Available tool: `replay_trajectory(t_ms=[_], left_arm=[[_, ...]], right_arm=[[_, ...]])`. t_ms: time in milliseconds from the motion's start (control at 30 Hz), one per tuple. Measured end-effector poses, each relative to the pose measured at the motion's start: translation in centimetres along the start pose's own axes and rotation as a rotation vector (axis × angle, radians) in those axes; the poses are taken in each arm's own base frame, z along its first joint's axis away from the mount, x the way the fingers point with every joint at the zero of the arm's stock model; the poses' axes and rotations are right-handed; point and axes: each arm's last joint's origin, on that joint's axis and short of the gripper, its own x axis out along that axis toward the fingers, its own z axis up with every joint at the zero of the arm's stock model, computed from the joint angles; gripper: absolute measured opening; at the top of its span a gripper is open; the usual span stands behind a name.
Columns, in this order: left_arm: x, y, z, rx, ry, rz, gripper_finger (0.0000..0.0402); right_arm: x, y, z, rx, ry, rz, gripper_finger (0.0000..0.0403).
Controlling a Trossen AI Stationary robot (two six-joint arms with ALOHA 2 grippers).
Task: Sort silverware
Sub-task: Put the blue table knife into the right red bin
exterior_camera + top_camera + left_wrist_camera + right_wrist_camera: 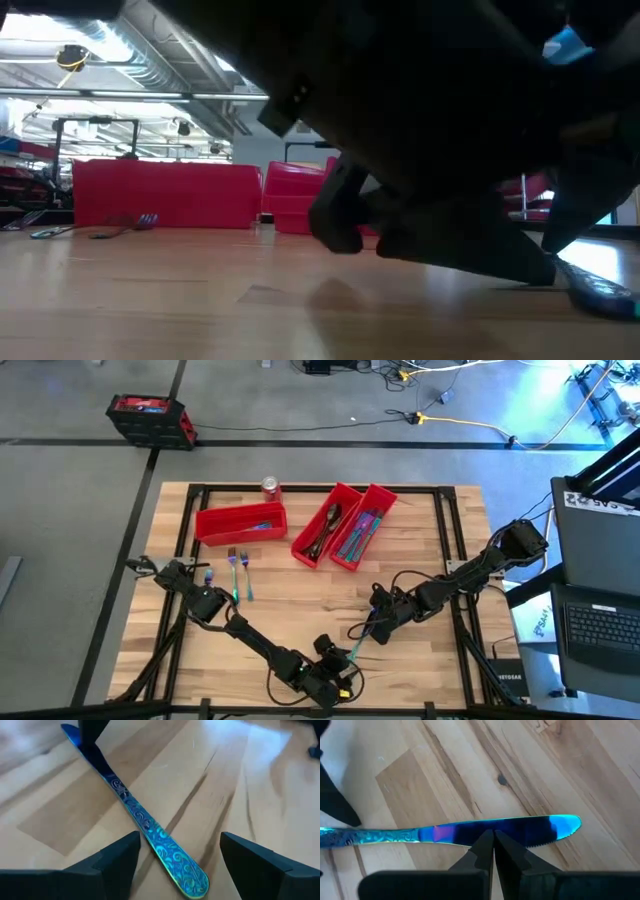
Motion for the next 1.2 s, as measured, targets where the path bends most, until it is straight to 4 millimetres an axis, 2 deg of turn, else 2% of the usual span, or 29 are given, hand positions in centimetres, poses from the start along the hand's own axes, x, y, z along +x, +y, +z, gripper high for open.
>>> replay_trajectory(t_ms=[367, 567, 867, 1200], left_arm=[[0.1, 0.1, -0.6, -0.006, 0.0, 0.021, 0.0264], [0.0, 0.9, -1.0, 0.042, -0.005, 0.126, 0.0264], [0.6, 2.0, -1.0, 0.08, 0.017, 0.193, 0.0264], [0.6, 2.7, -1.2, 0.126, 0.035, 0.243, 0.0264]], right_arm=[[0.0, 0.1, 0.0, -0.027, 0.003, 0.009, 0.0], [-0.1, 0.4, 0.1, -0.069, 0.022, 0.03, 0.0], [-0.2, 0.5, 0.2, -0.072, 0.02, 0.033, 0.0], [-2.5, 4.9, 1.2, -0.246, -0.059, 0.117, 0.0]])
